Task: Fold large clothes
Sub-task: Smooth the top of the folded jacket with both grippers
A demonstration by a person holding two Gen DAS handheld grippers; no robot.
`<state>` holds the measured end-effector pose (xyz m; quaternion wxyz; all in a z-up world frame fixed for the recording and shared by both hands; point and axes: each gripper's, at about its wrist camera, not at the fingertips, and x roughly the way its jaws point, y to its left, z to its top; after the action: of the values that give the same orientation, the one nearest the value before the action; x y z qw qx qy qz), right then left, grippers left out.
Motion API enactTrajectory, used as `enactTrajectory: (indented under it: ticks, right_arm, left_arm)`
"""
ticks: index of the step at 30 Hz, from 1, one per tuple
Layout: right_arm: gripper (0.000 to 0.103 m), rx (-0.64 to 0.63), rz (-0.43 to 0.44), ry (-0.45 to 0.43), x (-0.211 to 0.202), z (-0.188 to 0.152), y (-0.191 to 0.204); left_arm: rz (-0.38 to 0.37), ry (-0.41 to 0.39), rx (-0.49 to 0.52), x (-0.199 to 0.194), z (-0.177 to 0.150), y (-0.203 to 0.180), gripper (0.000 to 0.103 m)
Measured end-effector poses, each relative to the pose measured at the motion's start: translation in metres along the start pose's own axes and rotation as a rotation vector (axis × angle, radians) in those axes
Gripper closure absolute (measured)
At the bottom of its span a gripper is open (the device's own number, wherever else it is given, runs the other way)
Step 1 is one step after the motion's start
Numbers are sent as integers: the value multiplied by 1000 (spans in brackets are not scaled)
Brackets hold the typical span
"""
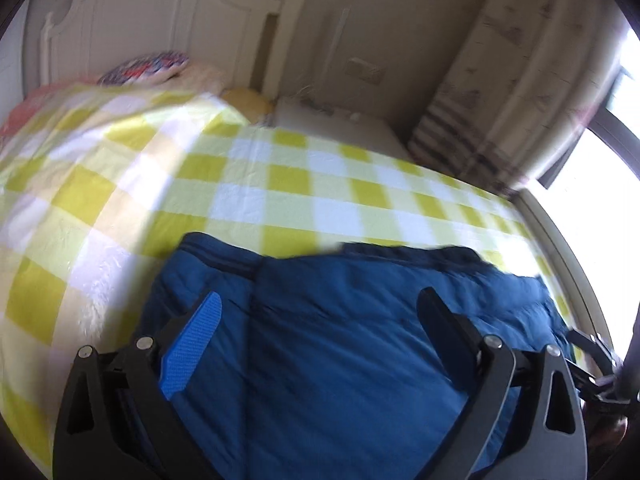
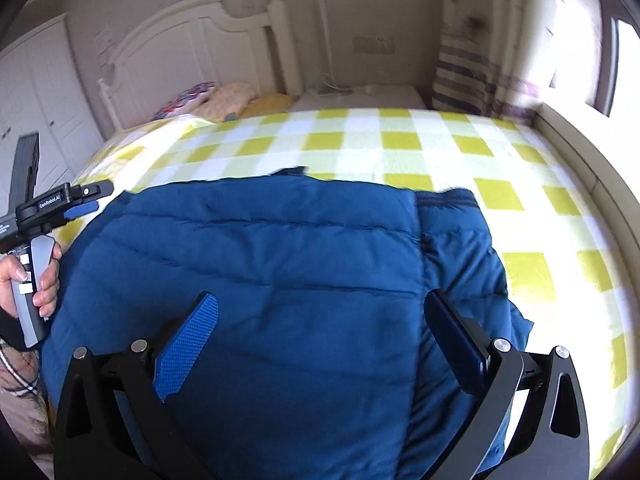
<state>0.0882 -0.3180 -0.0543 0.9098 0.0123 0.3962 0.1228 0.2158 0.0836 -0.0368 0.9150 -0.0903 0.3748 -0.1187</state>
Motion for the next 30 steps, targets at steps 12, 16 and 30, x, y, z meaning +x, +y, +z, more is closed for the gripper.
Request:
enactTrajectory:
  ticks: [12, 16, 30]
  right_arm:
    - [4, -229, 80, 72, 24, -23, 65]
    - [4, -217, 33, 55, 13, -25, 61]
    - [4, 8, -118, 13, -11, -41, -24]
  left_arm:
    - [86, 109, 229, 37, -66, -60, 2]
    - [81, 74, 171, 21, -62, -43, 2]
    - [304, 1, 49, -23, -72, 38, 2]
